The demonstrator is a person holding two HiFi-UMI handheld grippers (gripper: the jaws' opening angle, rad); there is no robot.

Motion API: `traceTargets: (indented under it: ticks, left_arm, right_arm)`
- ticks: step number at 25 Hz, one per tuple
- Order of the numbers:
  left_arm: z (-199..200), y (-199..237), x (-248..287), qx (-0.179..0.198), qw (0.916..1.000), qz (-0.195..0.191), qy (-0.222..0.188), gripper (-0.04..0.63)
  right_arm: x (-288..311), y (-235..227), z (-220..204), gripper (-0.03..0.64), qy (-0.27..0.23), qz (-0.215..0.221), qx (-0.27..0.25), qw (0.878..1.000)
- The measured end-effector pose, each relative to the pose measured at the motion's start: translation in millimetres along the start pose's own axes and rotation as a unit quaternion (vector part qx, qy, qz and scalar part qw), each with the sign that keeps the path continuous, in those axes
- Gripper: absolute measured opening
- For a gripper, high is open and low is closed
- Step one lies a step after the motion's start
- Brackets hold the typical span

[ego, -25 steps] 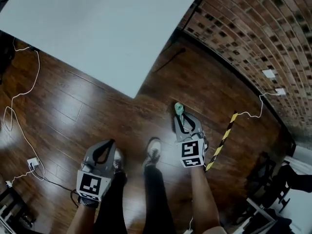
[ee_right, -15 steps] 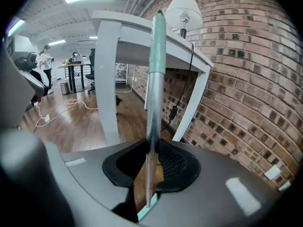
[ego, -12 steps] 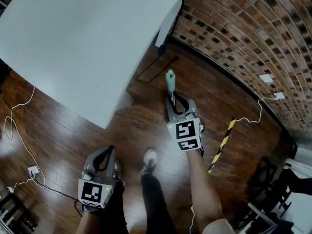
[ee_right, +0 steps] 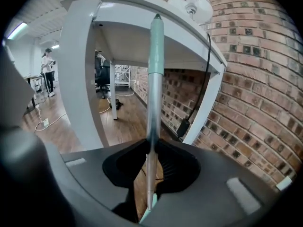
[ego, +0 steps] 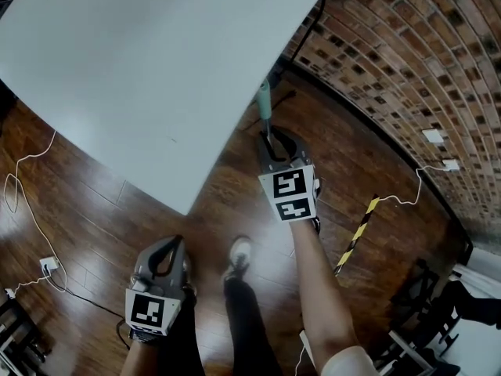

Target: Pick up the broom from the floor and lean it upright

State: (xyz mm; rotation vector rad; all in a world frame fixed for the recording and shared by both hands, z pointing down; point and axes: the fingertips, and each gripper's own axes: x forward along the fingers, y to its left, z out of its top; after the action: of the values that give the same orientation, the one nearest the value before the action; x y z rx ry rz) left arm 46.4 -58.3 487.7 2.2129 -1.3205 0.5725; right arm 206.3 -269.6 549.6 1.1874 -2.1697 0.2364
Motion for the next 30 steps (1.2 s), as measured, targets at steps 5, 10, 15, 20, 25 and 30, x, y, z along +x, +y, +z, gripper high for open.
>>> traceTargets:
  ticks: [5, 10, 15, 20, 25, 30]
  left_arm:
    - [0.3, 10.0, -0.5, -0.001, 1.0, 0.006, 0.0, 0.0]
    - [0.9, 10.4, -1.1, 0.0, 1.0, 0.003, -0.004, 0.0]
    - [2.3, 7.5, -4.1, 0.004, 1.0, 0.0, -0.004, 0.0]
    - [15.1, 4.5, -9.2, 0.009, 0.9999, -0.005, -0.014, 0.0]
    - [47.2, 6.7, -23.7, 0.031, 0.9988, -0.009, -0.037, 0.0]
    - [93.8, 4.4, -57.9, 0.04, 0.9968, -0.011, -0.068, 0.0]
  right_arm:
    - [-3.2, 1.0, 0.7, 0.098, -0.022, -0.007, 0.006, 1.0]
    - [-8.8, 4.3, -1.8, 0.127, -0.031, -0.004, 0.02, 0.999]
    - [-21.0, 8.1, -5.0, 0.172, -0.039, 0.005, 0.034, 0.999]
    - [-57.3, -7.5, -9.7, 0.106, -0.053, -0.043, 0.041, 0.997]
    - [-111.8, -18.8, -3.4, 0.048, -0.069, -0.092, 0.065, 0.991]
    - [-186.8, -16.1, 25.2, 0.035, -0.089, -0.126, 0.084, 0.984]
